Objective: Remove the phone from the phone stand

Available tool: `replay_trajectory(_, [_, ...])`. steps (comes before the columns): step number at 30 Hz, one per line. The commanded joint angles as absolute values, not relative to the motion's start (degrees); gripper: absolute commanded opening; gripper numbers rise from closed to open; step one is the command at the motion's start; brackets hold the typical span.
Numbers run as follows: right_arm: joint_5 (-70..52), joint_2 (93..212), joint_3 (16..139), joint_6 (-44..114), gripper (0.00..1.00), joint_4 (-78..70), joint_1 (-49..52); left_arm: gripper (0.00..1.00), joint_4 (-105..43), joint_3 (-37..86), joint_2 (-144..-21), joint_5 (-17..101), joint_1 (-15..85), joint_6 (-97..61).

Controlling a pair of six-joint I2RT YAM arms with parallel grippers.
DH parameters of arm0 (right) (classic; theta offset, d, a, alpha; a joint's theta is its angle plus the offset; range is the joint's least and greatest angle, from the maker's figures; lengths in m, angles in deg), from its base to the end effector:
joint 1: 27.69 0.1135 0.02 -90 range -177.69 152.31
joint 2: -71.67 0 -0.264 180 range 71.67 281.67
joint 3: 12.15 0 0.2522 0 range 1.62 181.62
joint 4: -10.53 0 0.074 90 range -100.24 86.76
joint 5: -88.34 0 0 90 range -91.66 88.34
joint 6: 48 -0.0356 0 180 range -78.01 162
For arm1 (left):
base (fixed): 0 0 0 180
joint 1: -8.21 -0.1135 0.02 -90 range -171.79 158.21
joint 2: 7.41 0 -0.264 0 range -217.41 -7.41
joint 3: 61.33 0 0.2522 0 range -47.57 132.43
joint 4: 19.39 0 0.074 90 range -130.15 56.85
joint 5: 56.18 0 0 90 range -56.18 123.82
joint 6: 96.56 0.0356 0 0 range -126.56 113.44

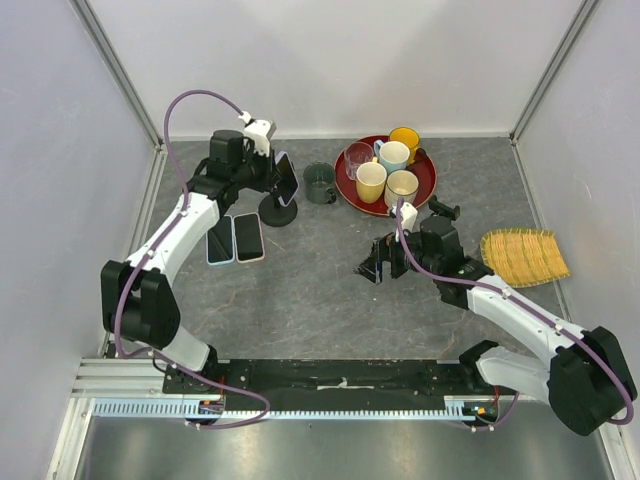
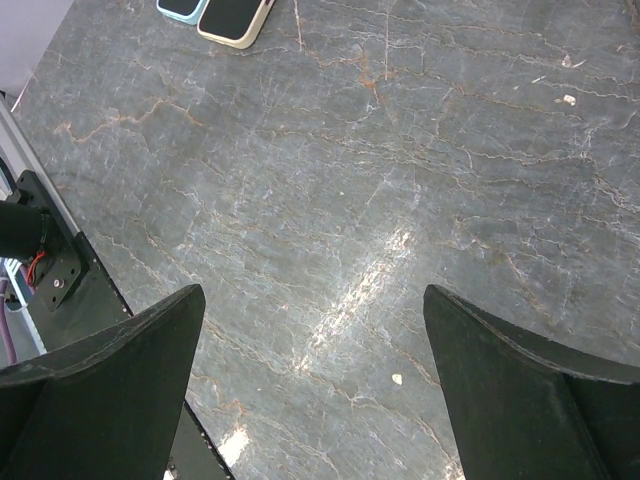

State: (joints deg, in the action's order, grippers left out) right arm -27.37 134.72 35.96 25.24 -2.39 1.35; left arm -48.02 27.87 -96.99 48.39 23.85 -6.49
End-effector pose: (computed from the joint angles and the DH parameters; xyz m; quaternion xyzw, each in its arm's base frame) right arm 0.2004 0.1289 0.2342 -0.2035 0.8180 0.3713 0.3893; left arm 0.3492 -0.1071 0.3232 0.1806 0.8379 -0.1764 0.4839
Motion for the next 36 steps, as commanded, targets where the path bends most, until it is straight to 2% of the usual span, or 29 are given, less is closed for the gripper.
replay_trajectory(1, [-28.37, 133.28, 36.51, 25.38, 0.98, -1.3, 1.49, 0.02, -47.47, 26.27, -91.79, 49.03, 26.22, -5.68])
replay_trajectory(5, [-28.64, 132.06, 37.21, 25.3, 0.98, -2.44, 1.58, 0.02, -48.44, 25.39, -88.37, 46.04, 30.96, -6.56])
replay_trajectory(16, [-27.32, 125.91, 38.27, 24.07, 0.98, -8.59, 1.58, 0.02, -48.26, 16.17, -78.0, 35.15, 44.76, -22.38])
replay_trajectory(22, [-24.86, 120.99, 38.27, 23.63, 0.97, -12.02, 1.66, 0.02, -48.18, 14.84, -77.55, 25.66, 58.98, -26.42])
replay_trajectory(31, [-22.4, 117.03, 38.62, 23.36, 0.97, -15.1, 1.66, 0.02, -49.23, 15.98, -80.27, 14.84, 67.62, -28.54])
replay_trajectory(36, [-22.05, 115.53, 38.0, 23.36, 0.97, -16.24, 1.66, 0.22, -49.32, 16.68, -80.8, 13.96, 68.5, -27.92])
